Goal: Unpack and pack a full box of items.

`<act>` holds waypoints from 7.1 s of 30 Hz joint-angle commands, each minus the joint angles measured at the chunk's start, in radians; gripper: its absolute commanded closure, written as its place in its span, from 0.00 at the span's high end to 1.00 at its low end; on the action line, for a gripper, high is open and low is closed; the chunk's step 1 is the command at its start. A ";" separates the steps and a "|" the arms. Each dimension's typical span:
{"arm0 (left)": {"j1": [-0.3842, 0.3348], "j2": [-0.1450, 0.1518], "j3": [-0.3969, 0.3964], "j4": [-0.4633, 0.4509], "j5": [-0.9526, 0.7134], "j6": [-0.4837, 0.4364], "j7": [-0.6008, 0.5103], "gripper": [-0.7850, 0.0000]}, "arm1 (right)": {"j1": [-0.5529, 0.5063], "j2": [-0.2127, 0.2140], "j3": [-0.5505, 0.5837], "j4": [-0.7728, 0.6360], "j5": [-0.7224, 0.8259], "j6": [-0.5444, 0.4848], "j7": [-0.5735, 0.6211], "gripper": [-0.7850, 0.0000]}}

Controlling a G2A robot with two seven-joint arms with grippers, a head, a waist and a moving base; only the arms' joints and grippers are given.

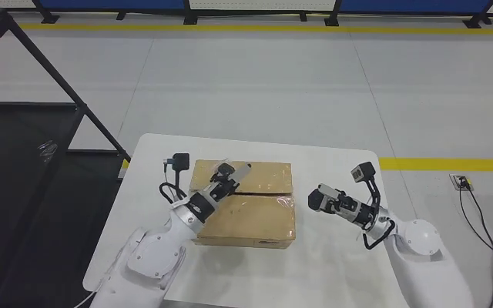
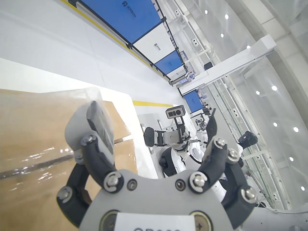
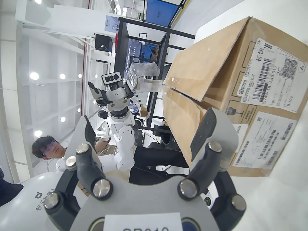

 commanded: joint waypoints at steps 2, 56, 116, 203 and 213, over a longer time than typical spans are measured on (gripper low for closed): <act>-0.023 -0.008 0.032 0.026 0.009 0.002 0.006 1.00 | -0.016 0.005 0.014 -0.001 0.007 -0.004 0.002 1.00; -0.272 -0.182 0.372 0.359 0.065 -0.054 0.094 1.00 | -0.004 0.052 0.061 0.216 0.121 -0.106 0.106 1.00; 0.395 -0.093 -0.650 -0.163 -0.193 -0.252 -0.166 1.00 | 0.404 -0.003 -0.327 0.234 0.063 0.089 0.094 1.00; 0.432 -0.033 -0.698 0.071 -0.336 -0.317 -0.167 1.00 | 0.779 -0.458 -0.924 0.665 -0.032 0.255 -0.237 0.43; 0.414 -0.029 -0.678 0.081 -0.328 -0.313 -0.172 1.00 | 0.770 -0.440 -0.890 0.661 -0.116 0.314 -0.209 0.18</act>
